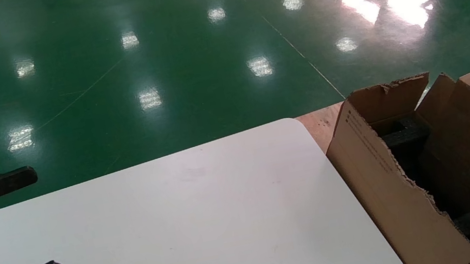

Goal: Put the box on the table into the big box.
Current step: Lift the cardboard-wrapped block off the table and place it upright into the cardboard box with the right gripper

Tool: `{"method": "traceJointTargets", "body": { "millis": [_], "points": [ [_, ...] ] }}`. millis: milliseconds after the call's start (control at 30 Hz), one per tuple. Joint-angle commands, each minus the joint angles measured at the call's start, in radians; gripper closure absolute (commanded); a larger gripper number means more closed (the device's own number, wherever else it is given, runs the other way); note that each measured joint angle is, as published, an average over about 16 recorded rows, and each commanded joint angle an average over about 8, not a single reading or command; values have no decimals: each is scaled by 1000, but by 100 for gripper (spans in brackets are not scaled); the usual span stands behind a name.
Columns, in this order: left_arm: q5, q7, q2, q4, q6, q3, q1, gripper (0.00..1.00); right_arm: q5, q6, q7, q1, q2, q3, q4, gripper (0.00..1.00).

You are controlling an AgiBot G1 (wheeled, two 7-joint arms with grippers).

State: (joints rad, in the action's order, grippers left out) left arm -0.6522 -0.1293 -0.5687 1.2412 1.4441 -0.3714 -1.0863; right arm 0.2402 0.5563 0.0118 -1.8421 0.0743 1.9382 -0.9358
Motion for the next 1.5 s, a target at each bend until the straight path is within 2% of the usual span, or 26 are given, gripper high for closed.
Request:
{"method": "traceJointTargets", "body": {
  "millis": [33, 1500],
  "points": [
    [0, 0, 0, 0, 0, 0, 0, 0, -11, 0, -10, -1, -5, 5, 6, 100],
    [0, 0, 0, 0, 0, 0, 0, 0, -343, 2, -201, 104, -55, 225, 94, 100]
  ]
}}
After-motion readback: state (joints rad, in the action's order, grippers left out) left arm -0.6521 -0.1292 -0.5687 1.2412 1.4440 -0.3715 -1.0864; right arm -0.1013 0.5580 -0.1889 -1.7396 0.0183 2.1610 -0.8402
